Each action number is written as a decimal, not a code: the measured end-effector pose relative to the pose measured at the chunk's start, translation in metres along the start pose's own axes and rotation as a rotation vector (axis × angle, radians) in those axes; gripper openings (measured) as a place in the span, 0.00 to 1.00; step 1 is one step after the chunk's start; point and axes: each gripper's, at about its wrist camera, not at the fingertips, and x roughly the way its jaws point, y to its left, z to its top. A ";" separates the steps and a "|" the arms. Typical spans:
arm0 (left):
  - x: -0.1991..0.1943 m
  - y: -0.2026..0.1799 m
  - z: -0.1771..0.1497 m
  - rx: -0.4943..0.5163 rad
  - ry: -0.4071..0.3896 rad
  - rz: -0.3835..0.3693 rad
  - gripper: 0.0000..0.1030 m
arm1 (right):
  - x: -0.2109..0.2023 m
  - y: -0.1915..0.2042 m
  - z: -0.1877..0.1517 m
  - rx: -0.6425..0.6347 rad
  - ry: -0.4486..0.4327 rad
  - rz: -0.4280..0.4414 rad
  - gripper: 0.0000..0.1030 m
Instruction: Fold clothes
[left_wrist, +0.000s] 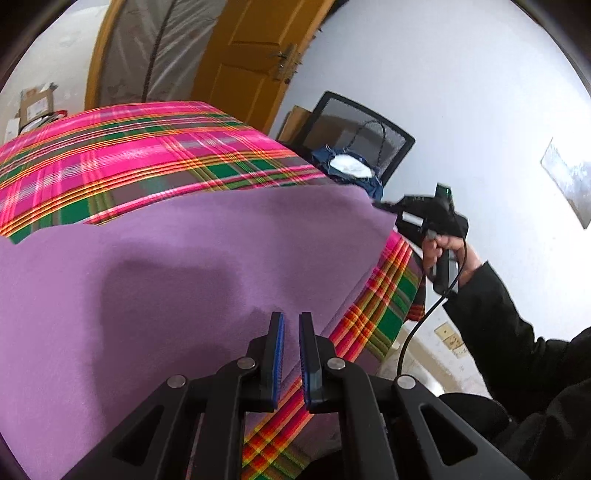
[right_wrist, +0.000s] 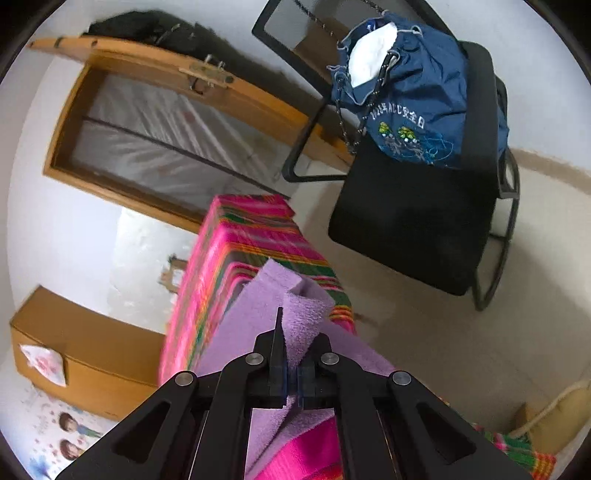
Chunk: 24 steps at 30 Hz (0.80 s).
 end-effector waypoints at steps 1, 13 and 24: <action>0.003 -0.002 0.000 0.006 0.007 -0.001 0.09 | -0.002 0.002 0.000 -0.005 -0.002 0.000 0.03; 0.009 -0.004 -0.004 0.007 0.032 -0.005 0.13 | 0.001 -0.019 -0.004 0.053 0.060 -0.007 0.07; 0.017 -0.002 -0.004 -0.019 0.044 -0.002 0.13 | 0.010 -0.028 0.028 0.087 0.139 0.104 0.36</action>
